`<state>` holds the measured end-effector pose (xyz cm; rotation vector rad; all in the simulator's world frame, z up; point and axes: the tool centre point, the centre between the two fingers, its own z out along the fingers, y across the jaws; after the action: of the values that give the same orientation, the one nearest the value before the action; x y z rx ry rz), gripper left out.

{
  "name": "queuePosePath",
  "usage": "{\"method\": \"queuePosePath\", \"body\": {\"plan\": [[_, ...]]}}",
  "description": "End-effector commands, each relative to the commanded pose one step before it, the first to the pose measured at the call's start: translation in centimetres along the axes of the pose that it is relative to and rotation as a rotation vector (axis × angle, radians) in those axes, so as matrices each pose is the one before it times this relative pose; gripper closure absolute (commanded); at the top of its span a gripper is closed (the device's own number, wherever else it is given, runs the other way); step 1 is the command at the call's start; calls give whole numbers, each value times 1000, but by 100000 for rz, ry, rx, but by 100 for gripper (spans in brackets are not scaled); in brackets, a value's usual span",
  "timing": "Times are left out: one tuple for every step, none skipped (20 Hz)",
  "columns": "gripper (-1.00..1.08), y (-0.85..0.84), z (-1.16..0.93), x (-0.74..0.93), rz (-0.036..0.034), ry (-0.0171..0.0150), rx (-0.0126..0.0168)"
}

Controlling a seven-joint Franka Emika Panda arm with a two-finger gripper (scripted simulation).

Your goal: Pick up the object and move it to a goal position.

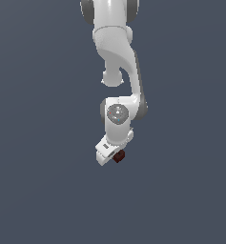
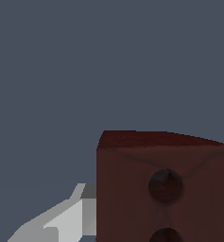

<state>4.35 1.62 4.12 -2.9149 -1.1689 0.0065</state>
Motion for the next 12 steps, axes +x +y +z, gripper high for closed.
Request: {"method": "queuePosePath", "body": {"plan": [[108, -288, -1458, 663, -77, 278, -243], [108, -192, -658, 302, -47, -4, -11], [108, -183, -714, 307, 0, 0, 0], [108, -197, -771, 331, 0, 0, 0], [108, -210, -825, 355, 0, 0, 0], [108, -223, -877, 378, 0, 0, 0], [108, -234, -926, 400, 0, 0, 0], [108, -244, -969, 420, 0, 0, 0], [108, -274, -1001, 452, -47, 13, 7], [108, -254, -1016, 443, 0, 0, 0], [108, -255, -1027, 449, 0, 0, 0], [108, -255, -1033, 453, 0, 0, 0]]}}
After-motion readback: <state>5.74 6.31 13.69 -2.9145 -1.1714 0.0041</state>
